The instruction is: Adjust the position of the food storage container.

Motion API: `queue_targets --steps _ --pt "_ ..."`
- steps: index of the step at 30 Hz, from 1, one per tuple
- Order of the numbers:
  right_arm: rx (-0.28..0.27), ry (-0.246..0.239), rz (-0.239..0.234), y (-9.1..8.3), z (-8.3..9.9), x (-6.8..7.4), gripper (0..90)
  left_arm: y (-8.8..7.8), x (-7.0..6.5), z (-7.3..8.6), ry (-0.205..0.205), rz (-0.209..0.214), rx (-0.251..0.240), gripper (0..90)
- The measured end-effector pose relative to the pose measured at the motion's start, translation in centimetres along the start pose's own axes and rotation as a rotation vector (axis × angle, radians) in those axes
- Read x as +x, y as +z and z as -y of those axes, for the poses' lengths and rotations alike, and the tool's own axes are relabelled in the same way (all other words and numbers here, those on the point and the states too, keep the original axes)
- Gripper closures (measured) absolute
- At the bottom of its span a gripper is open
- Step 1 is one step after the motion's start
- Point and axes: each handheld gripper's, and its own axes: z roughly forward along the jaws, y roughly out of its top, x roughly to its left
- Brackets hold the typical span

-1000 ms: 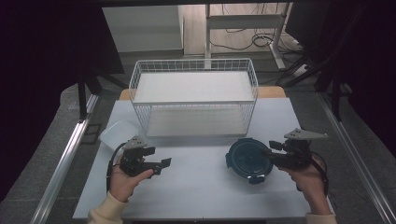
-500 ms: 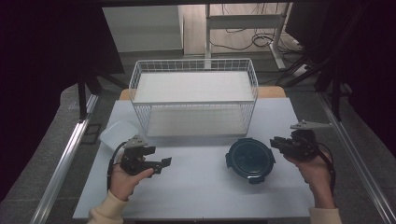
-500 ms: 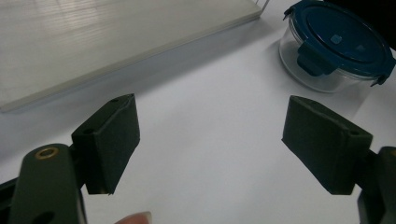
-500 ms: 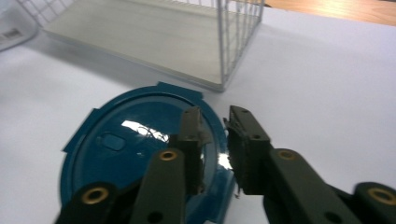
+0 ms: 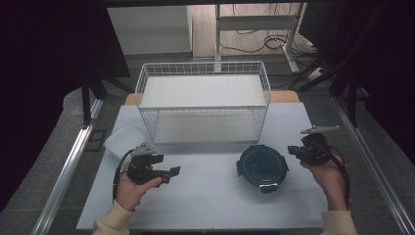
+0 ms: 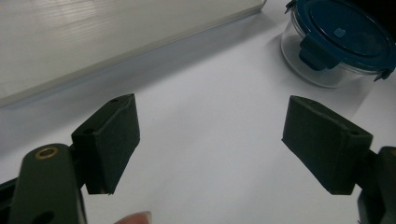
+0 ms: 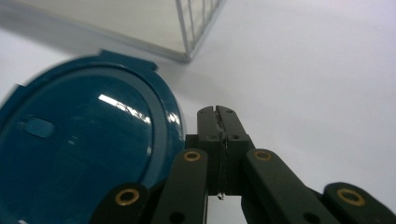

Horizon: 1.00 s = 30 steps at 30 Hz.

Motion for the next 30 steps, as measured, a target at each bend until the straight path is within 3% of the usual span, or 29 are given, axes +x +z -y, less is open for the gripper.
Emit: queue_targets --steps 9,17,21,30 --pt "0.105 -0.010 0.027 2.1 1.1 -0.4 88.7 0.3 0.0 0.2 0.002 0.001 0.014 18.5" --pt "0.170 -0.042 0.030 2.6 2.0 0.5 88.8 0.3 -0.2 0.3 0.009 0.003 0.021 18.4" --pt "0.190 -0.062 0.053 2.7 2.2 0.9 88.8 0.5 -0.3 0.3 0.013 0.005 0.021 18.5" --pt "0.180 -0.065 0.047 2.4 2.2 0.9 89.0 0.8 -0.4 0.4 0.016 0.006 0.030 18.4"
